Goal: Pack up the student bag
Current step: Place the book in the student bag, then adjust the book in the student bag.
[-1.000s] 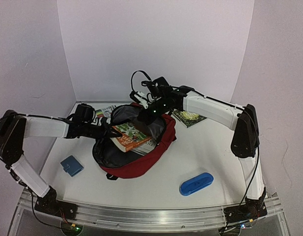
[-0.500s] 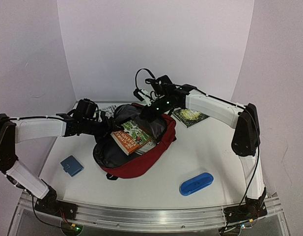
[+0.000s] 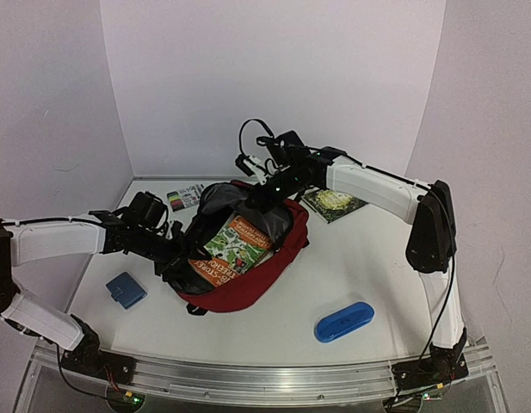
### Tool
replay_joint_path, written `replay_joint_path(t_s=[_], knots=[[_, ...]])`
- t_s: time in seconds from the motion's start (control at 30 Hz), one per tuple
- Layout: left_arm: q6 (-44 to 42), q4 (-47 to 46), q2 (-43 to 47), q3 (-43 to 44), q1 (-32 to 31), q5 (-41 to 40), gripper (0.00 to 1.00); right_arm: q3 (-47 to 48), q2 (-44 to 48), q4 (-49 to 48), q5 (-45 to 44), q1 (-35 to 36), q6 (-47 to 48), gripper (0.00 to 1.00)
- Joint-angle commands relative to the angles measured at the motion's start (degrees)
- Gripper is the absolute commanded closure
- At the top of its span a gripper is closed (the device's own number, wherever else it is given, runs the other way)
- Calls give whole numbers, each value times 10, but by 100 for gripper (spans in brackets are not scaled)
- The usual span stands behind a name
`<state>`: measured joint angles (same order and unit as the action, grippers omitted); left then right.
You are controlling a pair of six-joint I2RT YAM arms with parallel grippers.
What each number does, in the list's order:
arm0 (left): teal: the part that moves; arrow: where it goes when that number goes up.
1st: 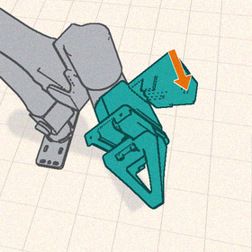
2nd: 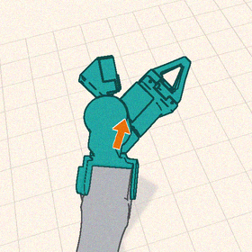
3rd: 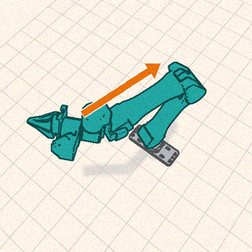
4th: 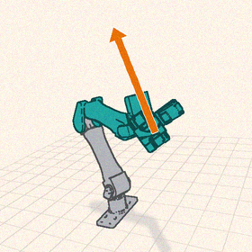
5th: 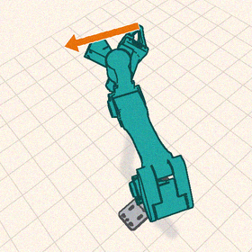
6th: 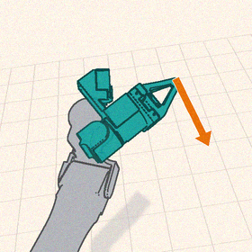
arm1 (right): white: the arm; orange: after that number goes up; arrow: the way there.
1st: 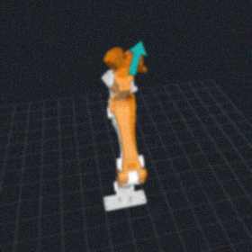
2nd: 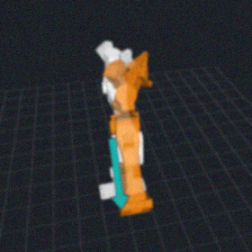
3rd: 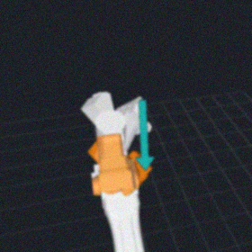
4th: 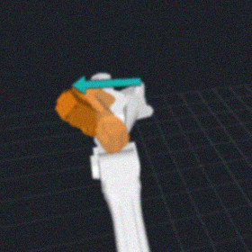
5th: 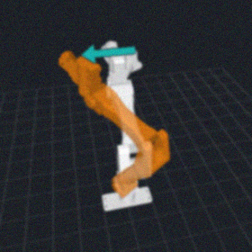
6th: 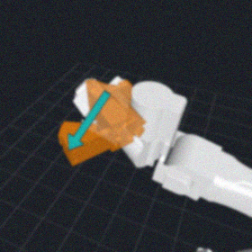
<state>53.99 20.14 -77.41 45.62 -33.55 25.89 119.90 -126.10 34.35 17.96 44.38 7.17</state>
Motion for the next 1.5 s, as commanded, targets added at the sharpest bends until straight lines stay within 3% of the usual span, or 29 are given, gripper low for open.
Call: replay_joint_path(t_s=[0.0, 0.17, 0.3, 0.57, 0.83, 0.93, 1.03, 1.27, 1.47], knots=[[-45, 32, -22, 22, -35, 16, 25, 13, 43, -18, 12, -3, -6, 100], [-65, 37, -54, 33, -74, 16, 32, 8, 47, -18, 13, -3, -4, 100], [-78, -12, -100, 47, -76, 11, 36, 2, 53, -17, 14, -3, -2, 100], [-121, -89, -235, 177, -88, 39, 39, -3, 57, -17, 22, -3, -5, 100], [-170, -133, -248, 250, -93, 34, 39, -9, 59, -17, 33, -3, -7, 100], [-190, -86, -241, 272, -93, 19, 38, -11, 59, -16, 30, -3, -6, 100], [-198, -25, -188, 244, -93, -4, 35, -14, 62, -16, 28, -3, -5, 100], [-172, 36, -44, 91, -93, -50, 30, -27, 64, -17, 37, -3, -10, 100], [-159, 31, -53, 42, -94, -56, 27, -34, 64, -17, 46, -3, -18, 100]])
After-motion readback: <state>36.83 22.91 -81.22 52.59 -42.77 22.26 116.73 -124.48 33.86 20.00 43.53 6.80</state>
